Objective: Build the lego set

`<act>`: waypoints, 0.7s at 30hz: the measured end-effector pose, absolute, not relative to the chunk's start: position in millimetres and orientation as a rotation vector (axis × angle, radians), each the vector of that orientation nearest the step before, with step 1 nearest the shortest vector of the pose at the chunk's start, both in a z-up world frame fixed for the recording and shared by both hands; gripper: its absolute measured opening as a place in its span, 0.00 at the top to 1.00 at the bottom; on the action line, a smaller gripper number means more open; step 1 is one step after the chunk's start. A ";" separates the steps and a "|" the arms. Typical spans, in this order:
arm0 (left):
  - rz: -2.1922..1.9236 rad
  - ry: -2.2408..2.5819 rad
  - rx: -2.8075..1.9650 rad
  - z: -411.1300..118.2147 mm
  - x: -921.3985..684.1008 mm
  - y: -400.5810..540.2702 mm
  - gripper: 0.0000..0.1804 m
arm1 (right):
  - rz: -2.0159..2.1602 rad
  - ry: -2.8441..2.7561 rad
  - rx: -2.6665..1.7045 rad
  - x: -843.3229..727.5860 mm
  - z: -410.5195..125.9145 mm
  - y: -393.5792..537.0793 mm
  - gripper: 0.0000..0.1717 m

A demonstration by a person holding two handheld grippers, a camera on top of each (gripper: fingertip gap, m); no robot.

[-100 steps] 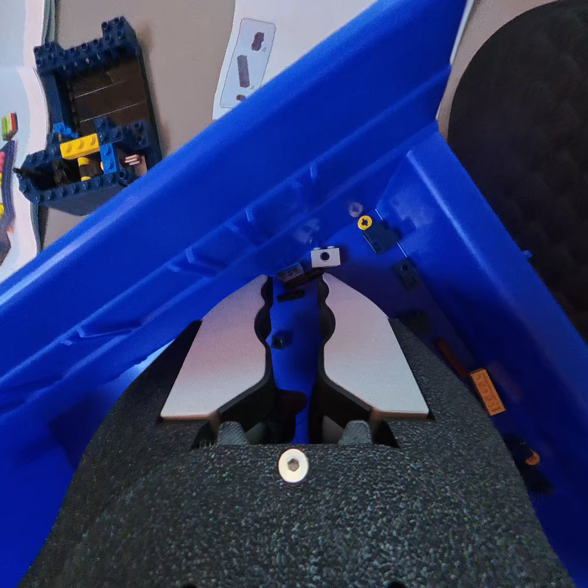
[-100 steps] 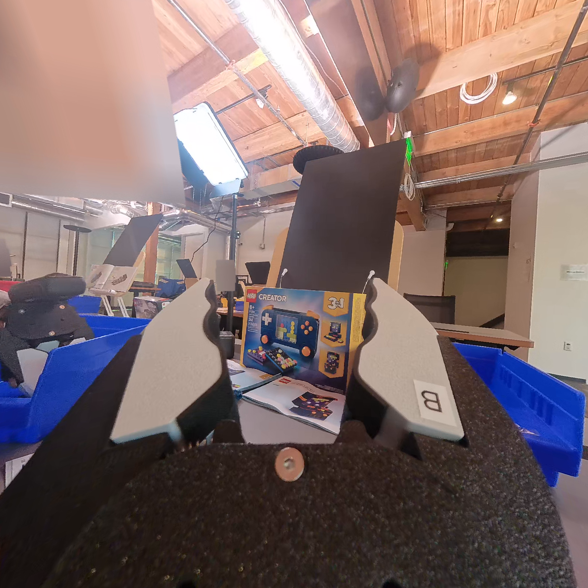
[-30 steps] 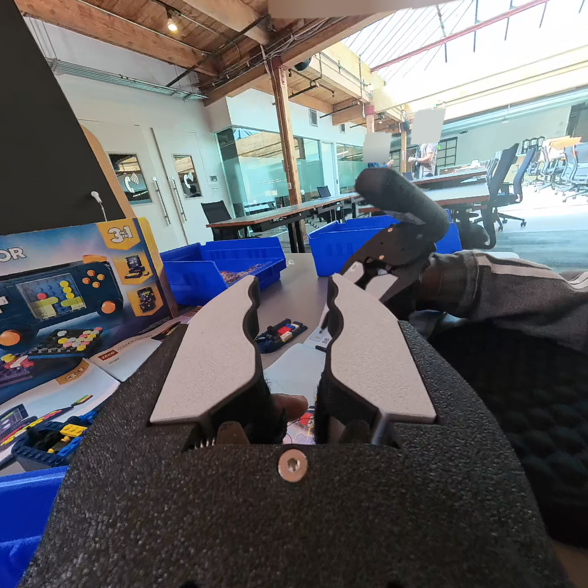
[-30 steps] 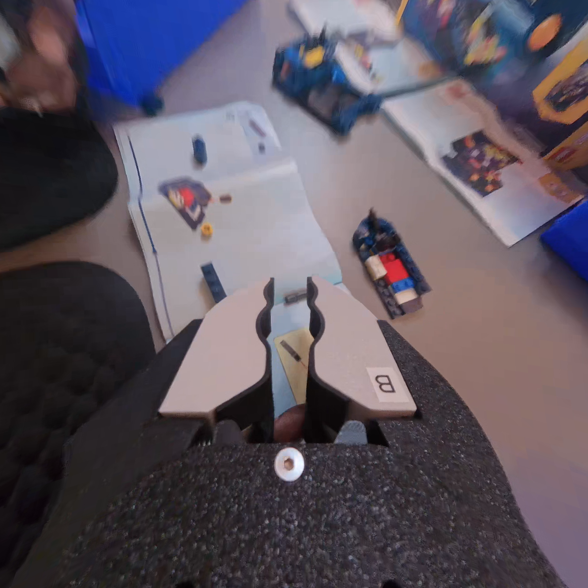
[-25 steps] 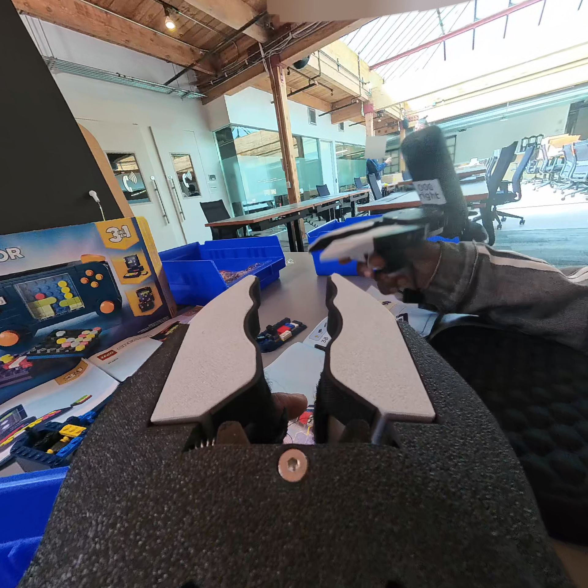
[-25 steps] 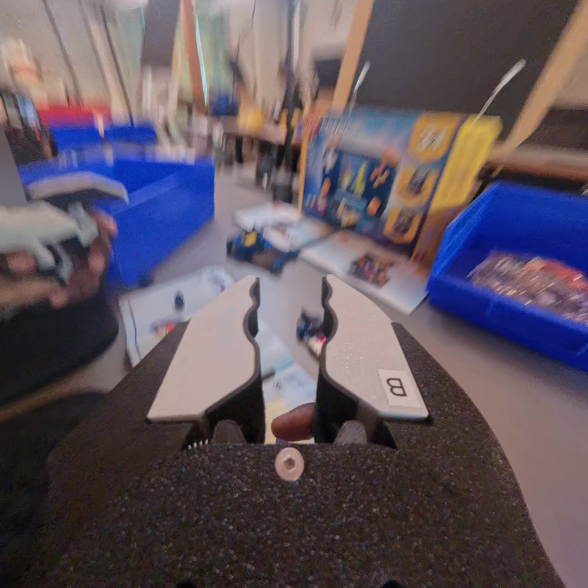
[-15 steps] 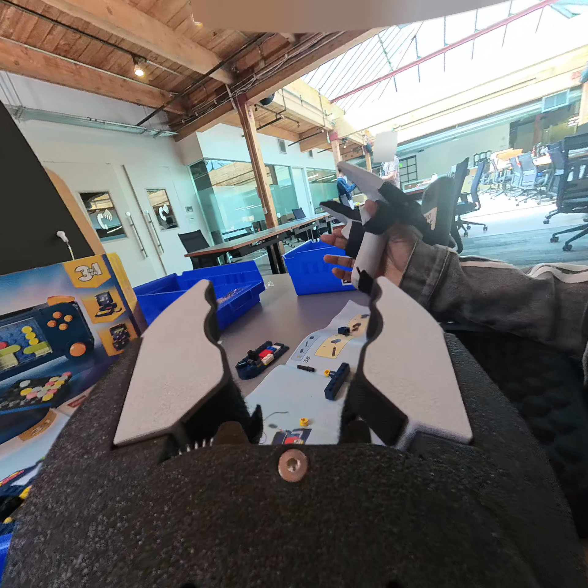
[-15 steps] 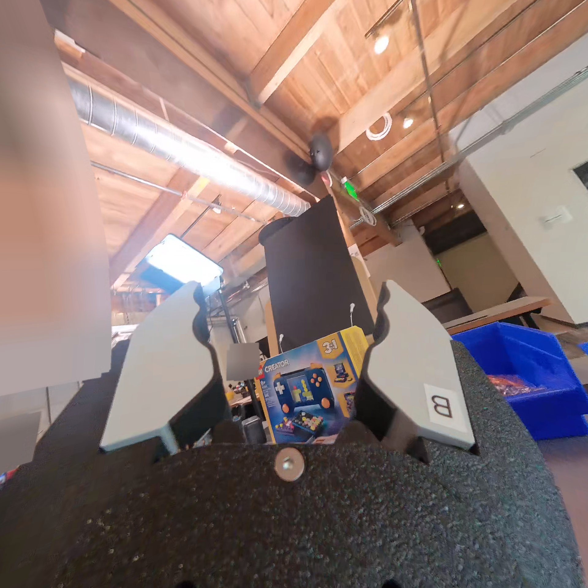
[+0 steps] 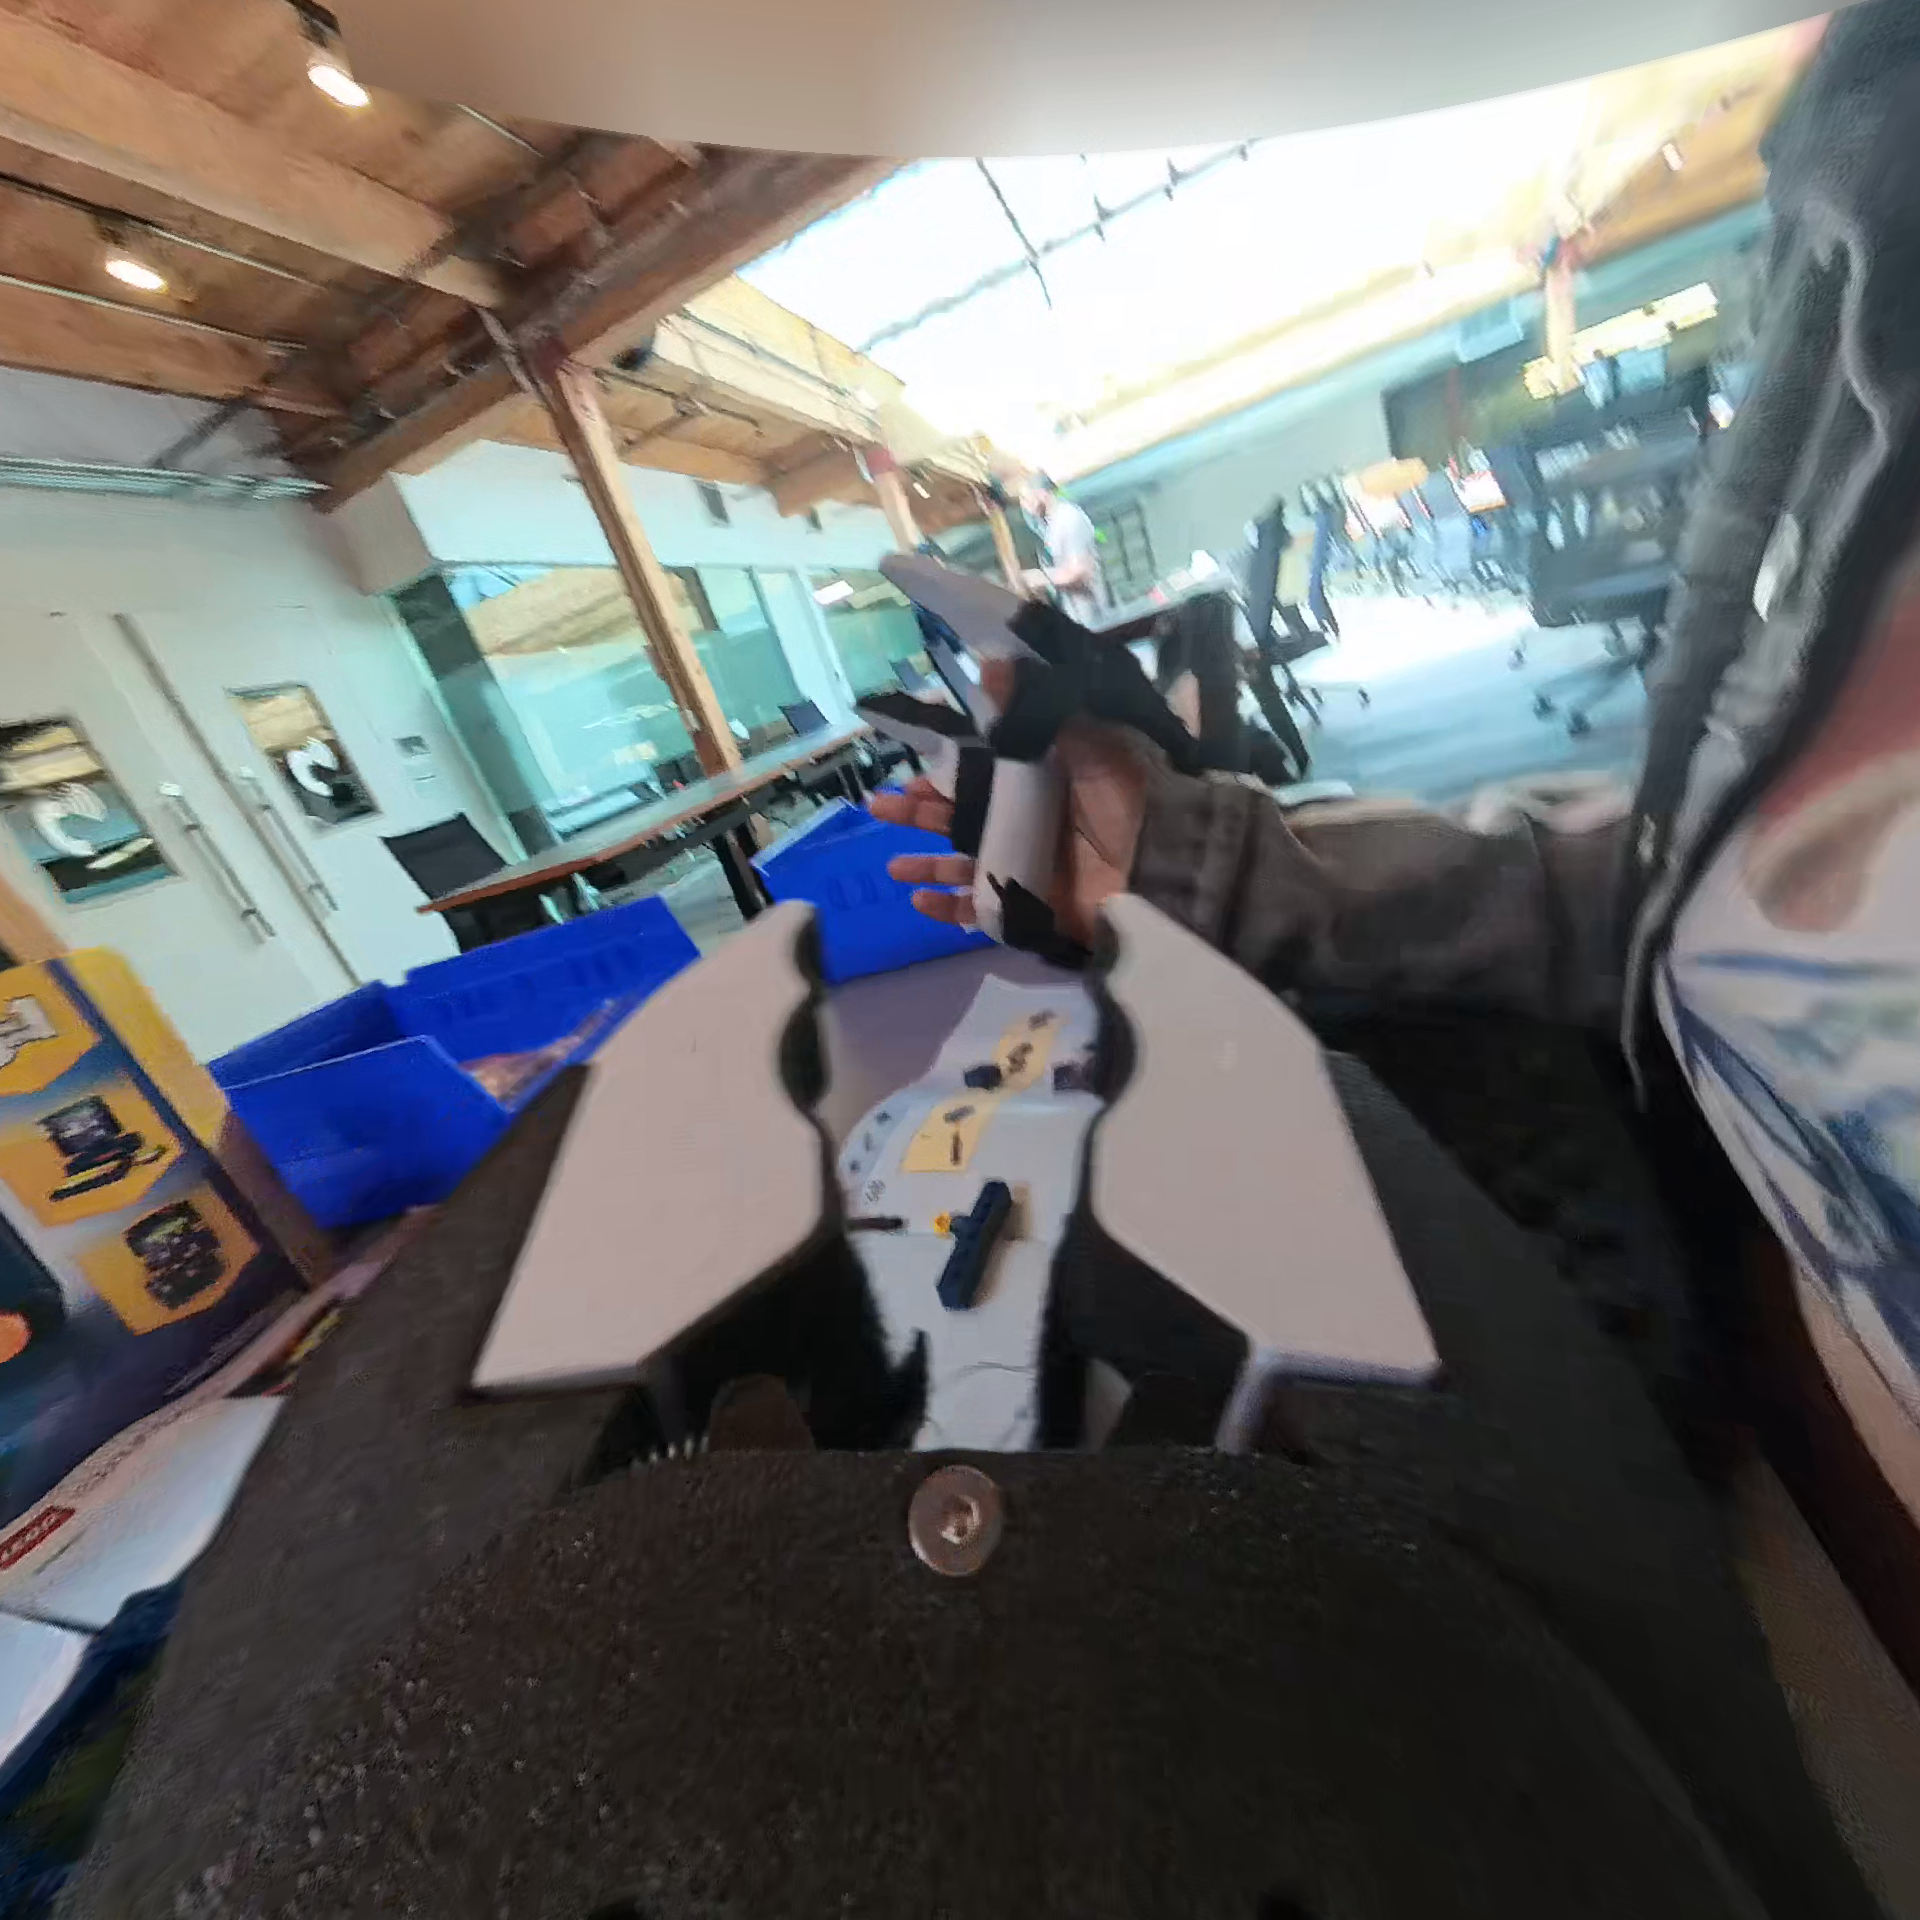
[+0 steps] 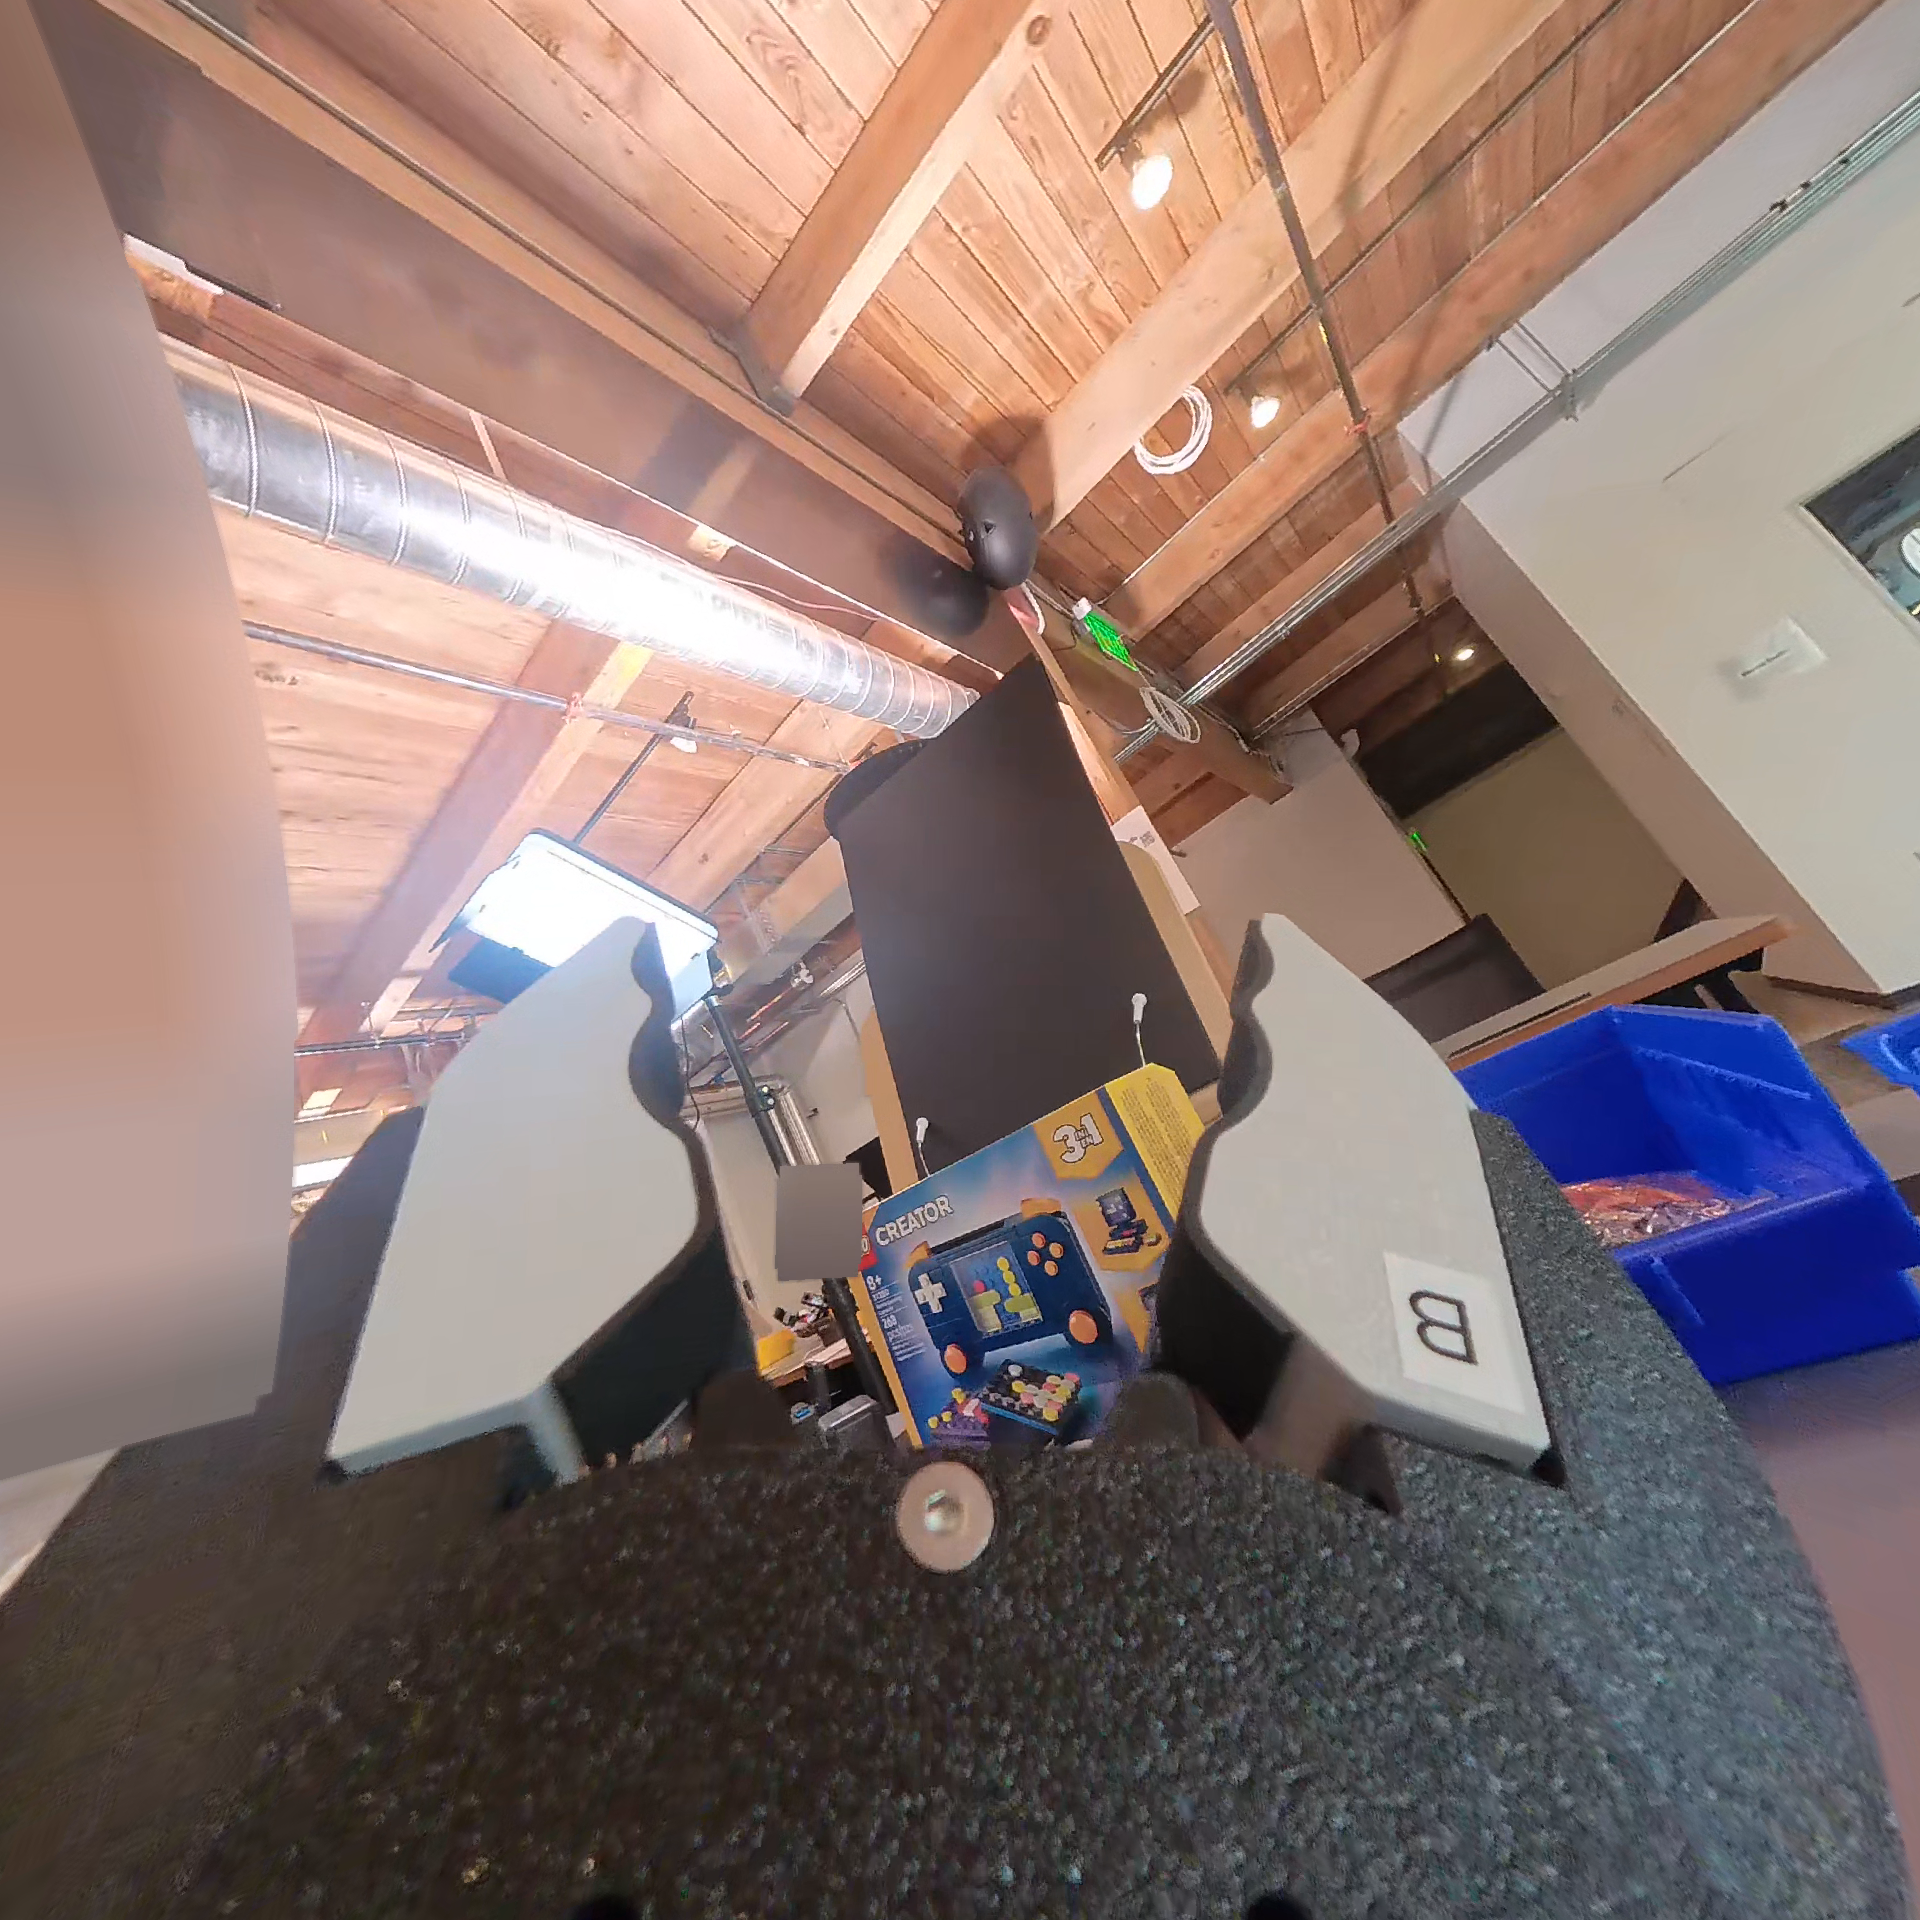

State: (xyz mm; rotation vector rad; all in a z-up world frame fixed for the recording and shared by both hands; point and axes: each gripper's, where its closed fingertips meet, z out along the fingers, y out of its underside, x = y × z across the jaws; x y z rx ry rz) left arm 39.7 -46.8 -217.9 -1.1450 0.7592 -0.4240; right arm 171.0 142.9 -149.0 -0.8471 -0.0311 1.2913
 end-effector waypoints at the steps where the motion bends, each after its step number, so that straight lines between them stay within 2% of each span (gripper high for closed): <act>1: -0.421 0.821 -1.180 -227.2 45.2 -48.0 0.87 | 1.301 -0.038 -0.848 169.8 -149.1 142.2 0.41; 2: -0.411 0.879 -1.209 -234.9 50.4 -49.1 0.95 | 1.328 -0.050 -0.850 167.4 -149.3 140.9 0.44; 4: -0.384 0.956 -1.237 -244.0 57.6 -51.3 0.97 | 1.438 -0.091 -0.875 159.7 -151.9 136.6 0.58; 6: -0.358 0.967 -1.242 -246.5 58.3 -50.0 0.96 | 1.542 -0.110 -0.939 154.0 -159.3 136.3 0.74; 12: -0.308 0.866 -1.258 -241.0 44.8 -38.4 0.89 | 1.470 -0.078 -1.023 156.8 -172.6 147.6 1.00; 16: -0.302 0.883 -1.261 -242.9 46.7 -38.7 0.88 | 1.322 -0.168 -1.033 150.4 -171.3 142.9 1.00; 21: -0.307 0.875 -1.258 -241.7 46.1 -38.5 0.87 | 1.333 -0.228 -1.053 138.9 -172.8 137.9 0.98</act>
